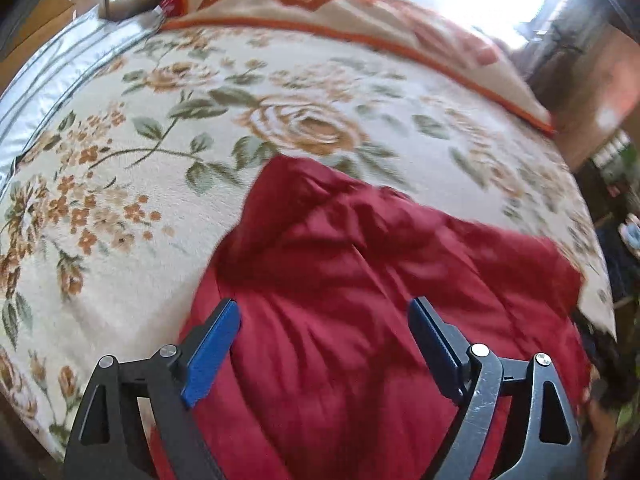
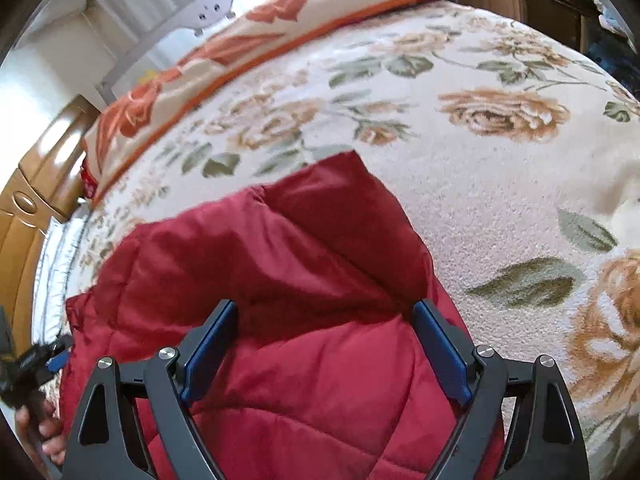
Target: Fold large clothes
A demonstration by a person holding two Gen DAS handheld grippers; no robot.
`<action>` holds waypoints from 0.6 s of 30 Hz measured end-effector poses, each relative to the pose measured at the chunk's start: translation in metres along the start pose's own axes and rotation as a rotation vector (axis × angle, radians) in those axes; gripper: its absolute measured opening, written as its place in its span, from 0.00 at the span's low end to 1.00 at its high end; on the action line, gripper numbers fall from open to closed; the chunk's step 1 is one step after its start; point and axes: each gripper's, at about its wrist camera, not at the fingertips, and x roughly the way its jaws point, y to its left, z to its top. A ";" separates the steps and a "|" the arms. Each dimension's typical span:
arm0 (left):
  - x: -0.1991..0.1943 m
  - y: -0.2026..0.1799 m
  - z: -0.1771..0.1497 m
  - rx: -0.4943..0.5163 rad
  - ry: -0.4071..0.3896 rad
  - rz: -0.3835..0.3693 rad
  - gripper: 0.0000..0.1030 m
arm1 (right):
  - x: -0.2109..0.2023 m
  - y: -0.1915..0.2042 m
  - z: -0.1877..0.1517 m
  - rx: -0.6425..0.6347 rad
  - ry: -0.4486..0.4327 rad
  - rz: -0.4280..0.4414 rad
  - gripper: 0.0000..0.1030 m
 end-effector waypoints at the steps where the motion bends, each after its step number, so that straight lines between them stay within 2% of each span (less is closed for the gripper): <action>1: -0.009 -0.002 -0.008 0.019 -0.007 -0.017 0.84 | -0.003 0.000 0.000 -0.002 -0.016 0.006 0.86; 6: -0.040 -0.008 -0.045 0.093 -0.018 -0.104 0.85 | -0.027 0.010 -0.005 -0.054 -0.115 0.025 0.86; 9: -0.053 -0.011 -0.063 0.122 -0.019 -0.090 0.85 | -0.045 0.023 -0.013 -0.121 -0.153 0.044 0.86; 13: -0.069 -0.020 -0.086 0.164 -0.025 -0.082 0.85 | -0.066 0.039 -0.036 -0.200 -0.149 0.076 0.86; 18: -0.089 -0.032 -0.112 0.216 -0.026 -0.049 0.85 | -0.088 0.060 -0.083 -0.315 -0.088 0.110 0.87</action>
